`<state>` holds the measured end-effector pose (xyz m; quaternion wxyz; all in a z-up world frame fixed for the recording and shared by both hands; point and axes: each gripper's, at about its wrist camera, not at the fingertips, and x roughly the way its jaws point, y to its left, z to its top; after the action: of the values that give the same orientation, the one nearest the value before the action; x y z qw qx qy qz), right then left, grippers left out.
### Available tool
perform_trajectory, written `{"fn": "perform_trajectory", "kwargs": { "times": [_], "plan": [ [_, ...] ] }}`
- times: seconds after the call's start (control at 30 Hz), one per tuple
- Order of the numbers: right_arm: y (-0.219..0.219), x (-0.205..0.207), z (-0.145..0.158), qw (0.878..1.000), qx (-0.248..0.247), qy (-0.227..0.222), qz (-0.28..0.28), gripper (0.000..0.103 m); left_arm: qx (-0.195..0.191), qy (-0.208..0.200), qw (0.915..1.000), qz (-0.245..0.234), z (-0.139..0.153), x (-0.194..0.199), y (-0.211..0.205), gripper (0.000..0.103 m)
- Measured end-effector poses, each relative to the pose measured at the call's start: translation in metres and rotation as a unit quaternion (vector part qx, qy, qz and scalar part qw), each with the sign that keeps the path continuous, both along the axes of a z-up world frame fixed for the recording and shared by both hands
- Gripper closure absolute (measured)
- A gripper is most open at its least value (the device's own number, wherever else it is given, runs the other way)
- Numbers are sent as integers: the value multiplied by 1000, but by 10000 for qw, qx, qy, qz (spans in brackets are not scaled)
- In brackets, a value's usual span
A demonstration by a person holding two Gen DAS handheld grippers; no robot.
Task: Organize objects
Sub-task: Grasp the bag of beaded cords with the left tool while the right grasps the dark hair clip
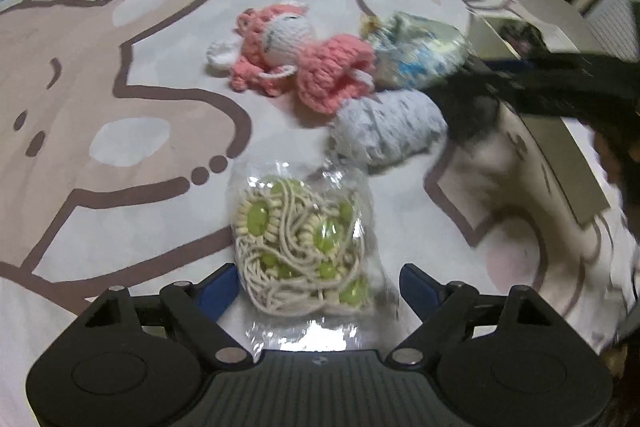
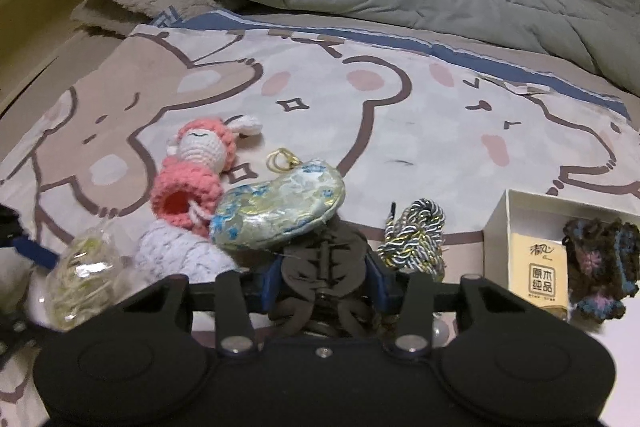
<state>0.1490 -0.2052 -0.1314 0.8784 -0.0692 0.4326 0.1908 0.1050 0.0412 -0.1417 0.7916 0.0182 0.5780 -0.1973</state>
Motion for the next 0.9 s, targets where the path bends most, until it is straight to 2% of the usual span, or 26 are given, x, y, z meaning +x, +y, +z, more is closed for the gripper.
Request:
{"fn": "perform_trajectory", "kwargs": {
  "times": [0.3, 0.43, 0.53, 0.63, 0.73, 0.9],
  "plan": [
    [-13, -25, 20, 9993, 115, 344, -41, 58, 202, 104, 9981, 572, -10, 10, -5, 17],
    [-16, -40, 15, 9980, 48, 624, 46, 58, 143, 127, 9965, 811, -10, 11, -2, 17],
    [-13, -51, 8, 9961, -65, 867, 146, 58, 197, 134, 9961, 848, -9, 10, -1, 21],
    [-11, -56, 5, 9963, -136, 830, 159, 57, 249, 146, 9957, 881, -10, 9, -3, 22],
    [-11, -54, 3, 9957, -17, 927, -73, 55, 320, 126, 9945, 994, -10, 9, -4, 23],
    [-11, -51, 1, 9954, 14, 928, -238, 56, 335, 80, 9922, 1196, -8, 9, -5, 40]
  ]
}}
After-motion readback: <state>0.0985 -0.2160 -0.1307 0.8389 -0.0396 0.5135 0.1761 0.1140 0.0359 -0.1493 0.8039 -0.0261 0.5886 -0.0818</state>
